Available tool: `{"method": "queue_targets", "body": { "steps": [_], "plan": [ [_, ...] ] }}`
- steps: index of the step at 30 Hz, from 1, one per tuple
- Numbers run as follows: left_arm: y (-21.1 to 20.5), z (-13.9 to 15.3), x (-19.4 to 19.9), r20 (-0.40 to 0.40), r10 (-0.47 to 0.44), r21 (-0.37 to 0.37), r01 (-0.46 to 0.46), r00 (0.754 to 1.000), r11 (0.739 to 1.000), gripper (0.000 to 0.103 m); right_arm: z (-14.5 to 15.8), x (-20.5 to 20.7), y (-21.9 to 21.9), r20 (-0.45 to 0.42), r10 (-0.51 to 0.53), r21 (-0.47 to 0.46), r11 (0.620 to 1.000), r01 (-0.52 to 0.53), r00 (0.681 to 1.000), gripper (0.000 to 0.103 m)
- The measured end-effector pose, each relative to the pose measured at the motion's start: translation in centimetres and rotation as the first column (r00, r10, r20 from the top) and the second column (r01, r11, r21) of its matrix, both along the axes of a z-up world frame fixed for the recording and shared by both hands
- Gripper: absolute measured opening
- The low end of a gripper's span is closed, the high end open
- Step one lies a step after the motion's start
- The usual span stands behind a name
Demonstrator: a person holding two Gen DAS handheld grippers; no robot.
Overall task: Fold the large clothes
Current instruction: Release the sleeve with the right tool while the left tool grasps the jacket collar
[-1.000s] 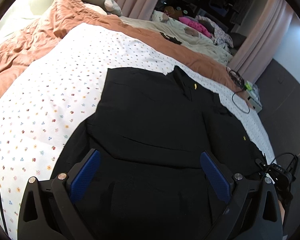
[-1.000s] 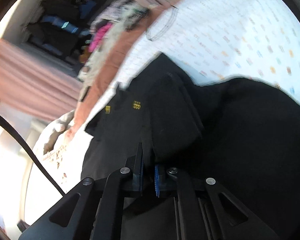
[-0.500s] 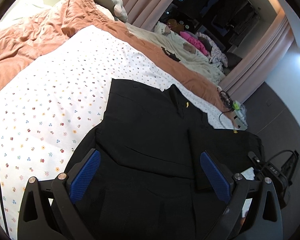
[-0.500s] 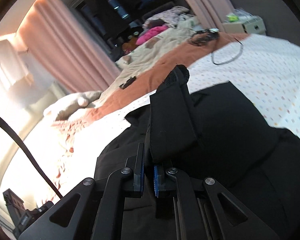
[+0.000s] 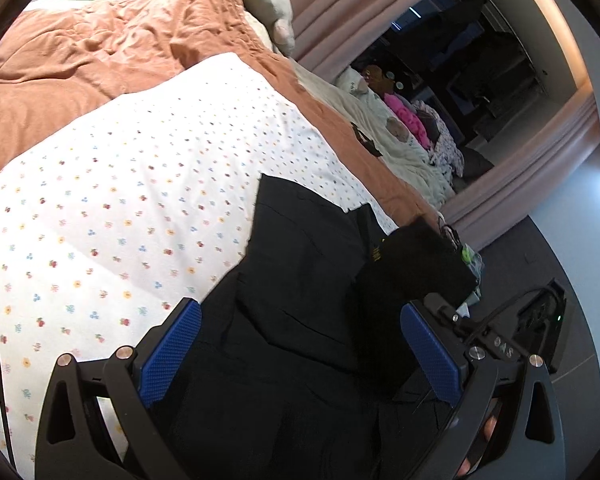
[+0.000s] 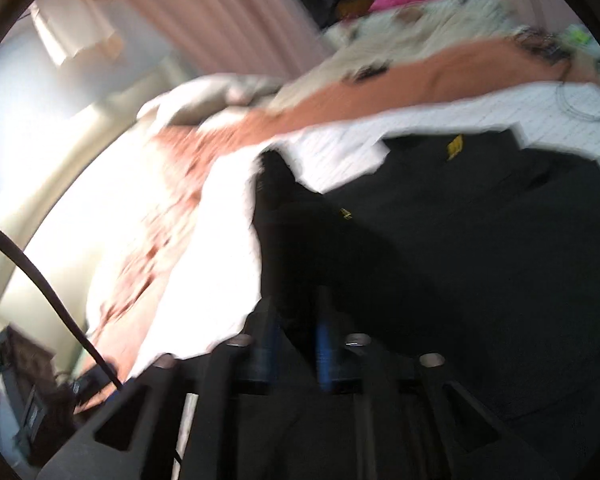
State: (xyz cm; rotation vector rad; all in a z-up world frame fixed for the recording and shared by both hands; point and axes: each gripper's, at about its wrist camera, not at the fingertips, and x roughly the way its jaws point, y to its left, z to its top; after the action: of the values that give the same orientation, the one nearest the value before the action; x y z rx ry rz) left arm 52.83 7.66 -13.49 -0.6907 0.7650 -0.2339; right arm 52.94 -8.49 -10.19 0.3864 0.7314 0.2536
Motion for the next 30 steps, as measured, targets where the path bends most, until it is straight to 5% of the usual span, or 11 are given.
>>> {"method": "queue_targets", "body": {
  "steps": [2, 3, 13, 19, 26, 30],
  "plan": [
    [1.0, -0.2, -0.1, -0.007, 0.025, -0.018, -0.025, 1.0, 1.0, 0.102, -0.8, -0.1, 0.4, 0.0, 0.043, 0.03, 0.999, -0.043, 0.999, 0.07],
    [1.3, -0.4, -0.2, -0.01, 0.035, -0.025, -0.035, 0.999, 0.999, 0.102, -1.0, -0.3, 0.2, 0.007, 0.051, 0.04, 0.998, -0.051, 0.999, 0.072],
    [-0.1, -1.1, 0.8, -0.032, -0.008, 0.032, 0.01, 0.999, 0.999, 0.102, -2.3, -5.1, -7.3, -0.093, -0.147, 0.042, 0.988, 0.151, 0.985, 0.072],
    [-3.6, -2.1, 2.2, -0.069, -0.062, 0.184, 0.074, 0.996, 0.98, 0.088, -5.0, -8.1, -14.0, -0.192, -0.307, 0.149, 0.93, 0.337, 0.932, 0.07],
    [-5.5, -6.2, 4.1, -0.178, -0.098, 0.149, 0.125, 0.979, 0.981, 0.087, -6.0, -8.3, -16.2, -0.227, -0.368, 0.208, 0.886, 0.414, 0.902, 0.069],
    [-7.0, -7.8, 4.5, -0.227, -0.103, 0.192, 0.148, 0.968, 0.97, 0.087, -6.3, -9.2, -17.9, -0.251, -0.407, 0.251, 0.849, 0.465, 0.878, 0.069]
  ]
}}
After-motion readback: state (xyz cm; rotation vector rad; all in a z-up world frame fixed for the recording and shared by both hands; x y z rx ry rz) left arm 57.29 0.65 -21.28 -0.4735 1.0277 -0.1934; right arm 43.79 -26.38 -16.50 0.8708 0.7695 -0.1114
